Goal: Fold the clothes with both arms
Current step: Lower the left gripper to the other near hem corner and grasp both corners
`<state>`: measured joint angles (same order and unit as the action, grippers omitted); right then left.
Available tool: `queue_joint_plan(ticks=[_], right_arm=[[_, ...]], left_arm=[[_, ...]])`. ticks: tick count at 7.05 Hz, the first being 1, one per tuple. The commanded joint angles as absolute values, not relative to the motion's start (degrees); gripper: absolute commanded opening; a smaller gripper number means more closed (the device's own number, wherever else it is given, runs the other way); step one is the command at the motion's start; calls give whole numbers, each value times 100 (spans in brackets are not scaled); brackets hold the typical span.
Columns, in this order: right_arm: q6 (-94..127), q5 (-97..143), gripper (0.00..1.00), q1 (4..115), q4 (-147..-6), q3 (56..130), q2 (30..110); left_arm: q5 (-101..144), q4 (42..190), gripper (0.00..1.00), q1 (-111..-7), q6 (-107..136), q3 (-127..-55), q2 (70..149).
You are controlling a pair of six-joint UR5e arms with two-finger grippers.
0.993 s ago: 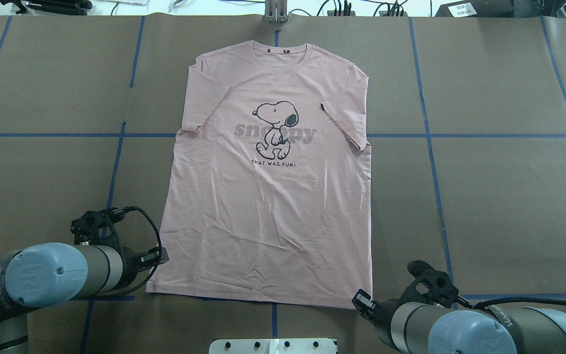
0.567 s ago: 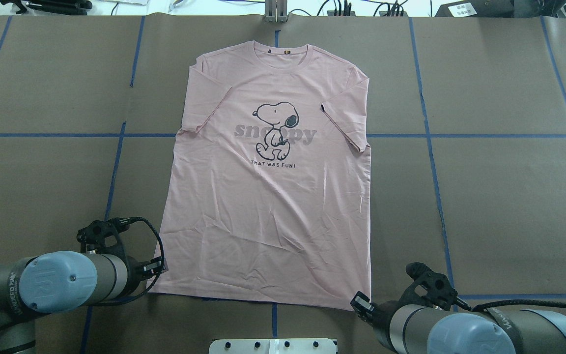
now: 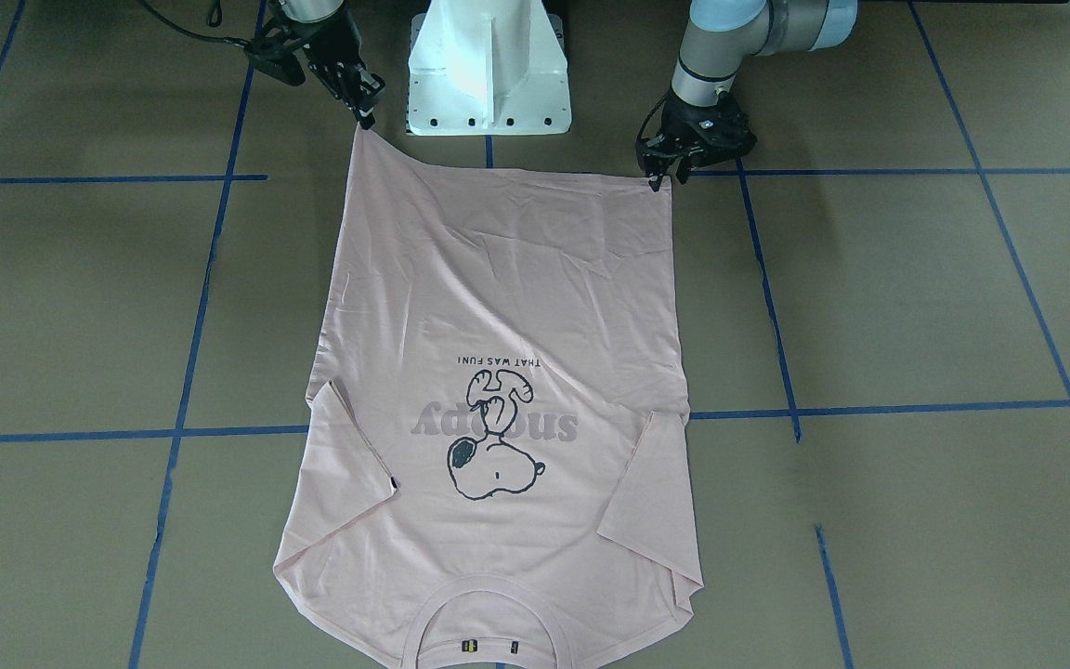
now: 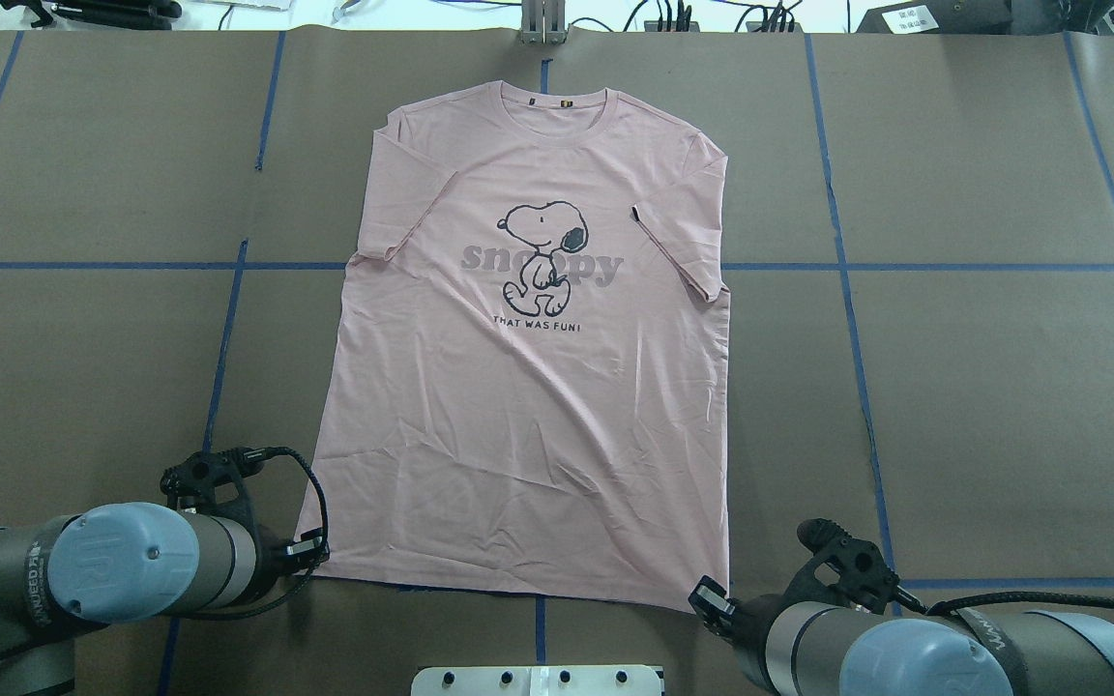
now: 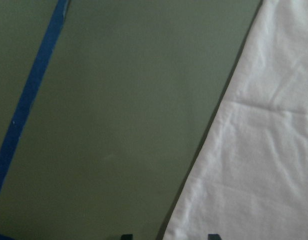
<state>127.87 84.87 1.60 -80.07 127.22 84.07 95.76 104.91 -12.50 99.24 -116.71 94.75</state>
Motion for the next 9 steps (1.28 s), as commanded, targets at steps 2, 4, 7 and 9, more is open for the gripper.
queue_joint_plan(ticks=[2, 4, 7, 9], right_arm=[[12779, 8490, 0, 150, -8007, 12718, 8402], [12779, 8490, 0, 158, -8007, 12727, 8411], [12779, 8525, 0, 167, -8007, 12935, 8463], [12805, 8543, 0, -192, -8016, 13637, 9006]], left_arm=[[9624, 10503, 13, -1195, 9905, -11645, 9475], [9729, 10468, 0, -1195, 9888, -11751, 9492], [9712, 10450, 0, -1195, 9975, -12153, 9519], [9747, 10337, 0, -934, 10620, -13083, 9510]])
